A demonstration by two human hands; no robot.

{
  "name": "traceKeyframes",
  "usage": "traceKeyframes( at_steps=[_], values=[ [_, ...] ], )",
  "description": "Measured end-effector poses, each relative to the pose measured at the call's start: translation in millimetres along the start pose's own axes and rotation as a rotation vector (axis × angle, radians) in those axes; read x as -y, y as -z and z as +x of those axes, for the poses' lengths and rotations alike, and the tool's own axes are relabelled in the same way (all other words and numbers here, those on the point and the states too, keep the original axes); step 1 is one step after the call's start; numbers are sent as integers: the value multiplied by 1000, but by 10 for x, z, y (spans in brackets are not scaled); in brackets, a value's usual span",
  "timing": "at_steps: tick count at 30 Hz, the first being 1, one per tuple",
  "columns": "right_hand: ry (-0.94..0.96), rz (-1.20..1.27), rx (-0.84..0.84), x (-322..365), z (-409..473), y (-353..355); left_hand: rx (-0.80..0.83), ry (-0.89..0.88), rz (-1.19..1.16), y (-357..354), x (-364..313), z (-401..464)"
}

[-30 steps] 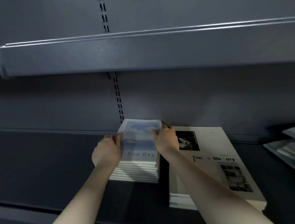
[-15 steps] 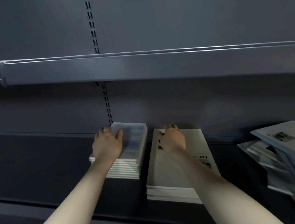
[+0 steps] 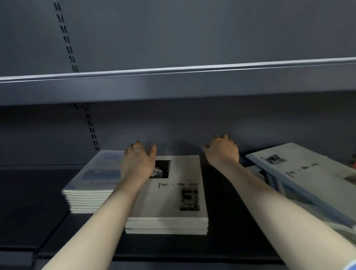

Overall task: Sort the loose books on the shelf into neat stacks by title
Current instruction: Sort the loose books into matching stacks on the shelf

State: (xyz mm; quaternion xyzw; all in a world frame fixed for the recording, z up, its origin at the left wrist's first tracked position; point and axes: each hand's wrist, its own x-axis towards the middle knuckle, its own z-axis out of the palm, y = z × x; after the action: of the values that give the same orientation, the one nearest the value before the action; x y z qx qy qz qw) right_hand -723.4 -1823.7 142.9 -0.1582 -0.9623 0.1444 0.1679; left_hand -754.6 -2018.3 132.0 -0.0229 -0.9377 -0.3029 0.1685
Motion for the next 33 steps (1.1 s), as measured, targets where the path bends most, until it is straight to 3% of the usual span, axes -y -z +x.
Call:
traceKeyframes(
  at_steps=[17,26,33],
  values=[
    [-270,-158,-20,-2062,0,773,259,-190,-88,-1240,-1955,-689],
    [-340,-32,44,-2624,-51,814,409,-125,-93,-1839,-2268,-840],
    [-349,-121,107,-2740,-57,748,351,-63,-140,-2002,-2286,-891]
  ],
)
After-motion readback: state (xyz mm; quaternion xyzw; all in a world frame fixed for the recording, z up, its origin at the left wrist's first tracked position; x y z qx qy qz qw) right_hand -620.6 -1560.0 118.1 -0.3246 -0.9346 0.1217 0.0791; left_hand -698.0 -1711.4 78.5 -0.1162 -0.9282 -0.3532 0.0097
